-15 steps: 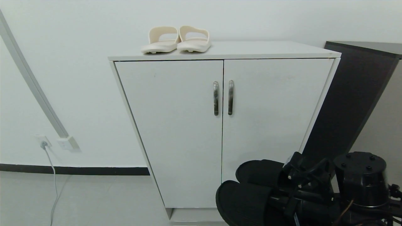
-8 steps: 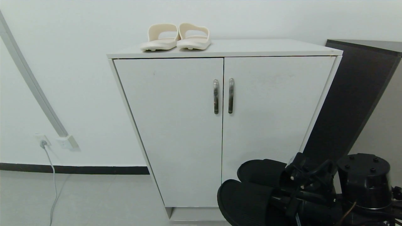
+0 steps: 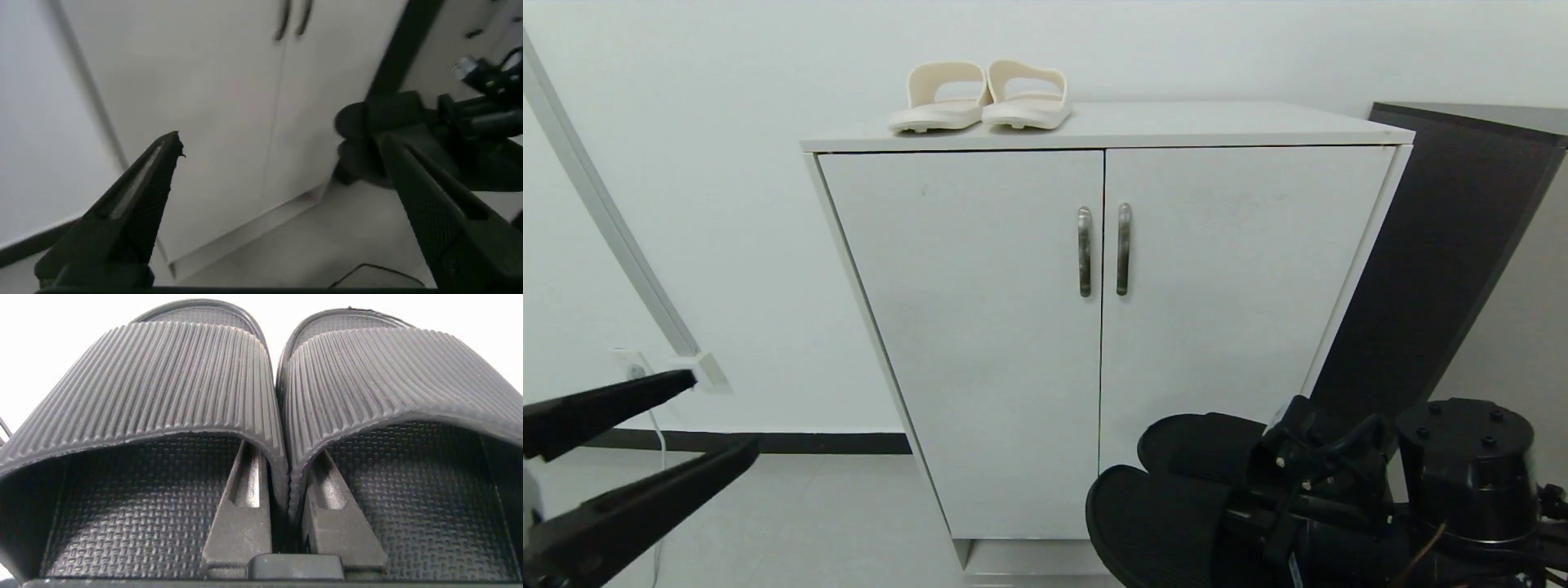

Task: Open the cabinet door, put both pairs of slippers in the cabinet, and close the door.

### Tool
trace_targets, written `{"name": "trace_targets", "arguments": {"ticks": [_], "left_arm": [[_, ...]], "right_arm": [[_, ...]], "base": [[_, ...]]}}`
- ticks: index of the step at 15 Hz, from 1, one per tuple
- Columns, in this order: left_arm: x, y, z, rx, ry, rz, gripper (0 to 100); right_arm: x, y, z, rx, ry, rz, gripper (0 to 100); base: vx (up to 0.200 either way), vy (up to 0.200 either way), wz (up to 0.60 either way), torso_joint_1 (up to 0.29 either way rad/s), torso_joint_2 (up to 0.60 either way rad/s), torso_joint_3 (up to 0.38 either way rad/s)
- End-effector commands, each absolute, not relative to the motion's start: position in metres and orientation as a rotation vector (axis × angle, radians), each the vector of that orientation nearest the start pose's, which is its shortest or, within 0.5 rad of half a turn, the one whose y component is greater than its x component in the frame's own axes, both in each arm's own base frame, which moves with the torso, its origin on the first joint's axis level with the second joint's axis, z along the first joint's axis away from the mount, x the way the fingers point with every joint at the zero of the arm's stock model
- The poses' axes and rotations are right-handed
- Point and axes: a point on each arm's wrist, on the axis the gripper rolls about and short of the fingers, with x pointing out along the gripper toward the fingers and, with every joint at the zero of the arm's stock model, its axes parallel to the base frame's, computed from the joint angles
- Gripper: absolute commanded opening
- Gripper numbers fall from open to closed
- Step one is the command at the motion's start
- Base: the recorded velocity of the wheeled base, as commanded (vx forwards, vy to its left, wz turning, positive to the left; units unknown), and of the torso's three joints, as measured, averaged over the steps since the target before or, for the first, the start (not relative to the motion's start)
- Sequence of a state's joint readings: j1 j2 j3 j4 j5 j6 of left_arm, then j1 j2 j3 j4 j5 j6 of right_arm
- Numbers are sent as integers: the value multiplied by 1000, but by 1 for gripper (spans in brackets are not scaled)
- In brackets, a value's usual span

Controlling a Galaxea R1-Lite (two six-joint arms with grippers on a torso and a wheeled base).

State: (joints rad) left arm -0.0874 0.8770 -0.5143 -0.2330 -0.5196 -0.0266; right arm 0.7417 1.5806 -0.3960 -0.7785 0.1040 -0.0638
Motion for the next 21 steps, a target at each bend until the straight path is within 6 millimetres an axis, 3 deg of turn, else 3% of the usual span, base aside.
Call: {"name": "trace_targets", "arguments": {"ticks": [1,2,3,6,7,9,12,15,21], "left_arm": [[136,-40,231,-57,198,-733,100],[153,-59,238,-58,210,-824,100],[159,-66,239,-59,214,-848,100],[209,-110,244,-57,185,-960,100],[216,-117,246,-65,180,-972,100],[239,-155,251,-159,185,-1053,100],[254,-191,266,-232,145,-1132,100],[273,-207,279,-342,146,-1143,100],[286,-215,284,-368,162,-1066,100]], "right_arm": [[170,159,125,-193,377,848,0],[170,159,124,-192,378,847,0],[170,159,124,-192,378,847,0],[169,158,124,-189,379,847,0],[169,159,124,-189,380,847,0],[169,159,123,-188,386,846,0],[169,159,123,-188,386,846,0],[169,159,123,-188,388,846,0],[169,159,123,-187,388,846,0]], "base": [[0,0,0,0,0,0],[0,0,0,0,0,0],[0,0,0,0,0,0],[0,0,0,0,0,0],[0,0,0,0,0,0],[0,0,0,0,0,0],[0,0,0,0,0,0],[0,0,0,0,0,0],[0,0,0,0,0,0]]}}
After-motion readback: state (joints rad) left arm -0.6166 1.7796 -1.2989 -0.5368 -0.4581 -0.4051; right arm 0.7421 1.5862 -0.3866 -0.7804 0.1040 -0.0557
